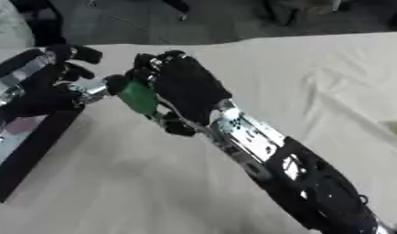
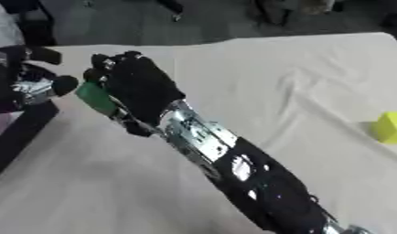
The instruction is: Pick up the objects with one hand, pass them to the other hand, and then place them into the box on the other side of the table.
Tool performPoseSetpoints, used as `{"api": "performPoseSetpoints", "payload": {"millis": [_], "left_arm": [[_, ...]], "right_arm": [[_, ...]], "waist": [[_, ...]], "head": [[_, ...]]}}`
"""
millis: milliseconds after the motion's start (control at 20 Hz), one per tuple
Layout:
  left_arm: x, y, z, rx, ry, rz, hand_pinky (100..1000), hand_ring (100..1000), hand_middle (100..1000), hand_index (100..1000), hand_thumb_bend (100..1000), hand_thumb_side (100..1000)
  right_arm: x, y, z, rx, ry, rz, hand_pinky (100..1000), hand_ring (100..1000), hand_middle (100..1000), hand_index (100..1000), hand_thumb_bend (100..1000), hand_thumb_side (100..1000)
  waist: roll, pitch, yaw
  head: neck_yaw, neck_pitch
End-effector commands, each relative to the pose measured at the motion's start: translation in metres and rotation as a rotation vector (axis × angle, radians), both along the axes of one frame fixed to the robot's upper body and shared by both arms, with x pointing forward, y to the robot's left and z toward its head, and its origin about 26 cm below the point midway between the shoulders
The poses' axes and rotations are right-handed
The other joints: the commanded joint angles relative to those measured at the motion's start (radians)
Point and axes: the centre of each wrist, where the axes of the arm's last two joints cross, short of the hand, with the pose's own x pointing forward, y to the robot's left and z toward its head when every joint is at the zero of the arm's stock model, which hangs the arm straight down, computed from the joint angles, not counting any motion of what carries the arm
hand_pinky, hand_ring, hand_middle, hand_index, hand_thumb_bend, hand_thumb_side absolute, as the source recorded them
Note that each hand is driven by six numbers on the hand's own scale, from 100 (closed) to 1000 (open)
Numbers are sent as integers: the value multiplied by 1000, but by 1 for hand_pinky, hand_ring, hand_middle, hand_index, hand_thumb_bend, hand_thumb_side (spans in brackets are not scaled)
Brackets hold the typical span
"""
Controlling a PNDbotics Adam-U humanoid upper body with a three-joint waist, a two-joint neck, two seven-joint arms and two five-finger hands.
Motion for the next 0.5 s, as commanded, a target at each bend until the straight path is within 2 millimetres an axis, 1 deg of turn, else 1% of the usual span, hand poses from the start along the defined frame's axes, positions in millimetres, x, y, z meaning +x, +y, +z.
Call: {"api": "performPoseSetpoints", "payload": {"millis": [50,100,250,500], "left_arm": [[-1,1,4,20,41,-11,931,824,841,879,588,600],[0,0,4,22,58,-21,934,826,843,881,588,598],[0,-3,2,28,93,-47,937,828,844,884,588,591],[0,-6,2,38,114,-82,937,828,844,886,593,590]], "right_arm": [[-7,6,9,38,-65,29,464,425,500,568,194,100],[-7,8,9,47,-77,26,429,398,499,567,193,100],[-7,11,5,83,-97,6,370,368,497,567,175,100],[-6,17,-1,106,-99,-13,341,341,497,567,169,100]], "waist": [[3,-20,0],[3,-20,0],[4,-19,0],[4,-20,1]], "head": [[-3,-10],[-3,-9],[-4,-1],[-2,20]]}}
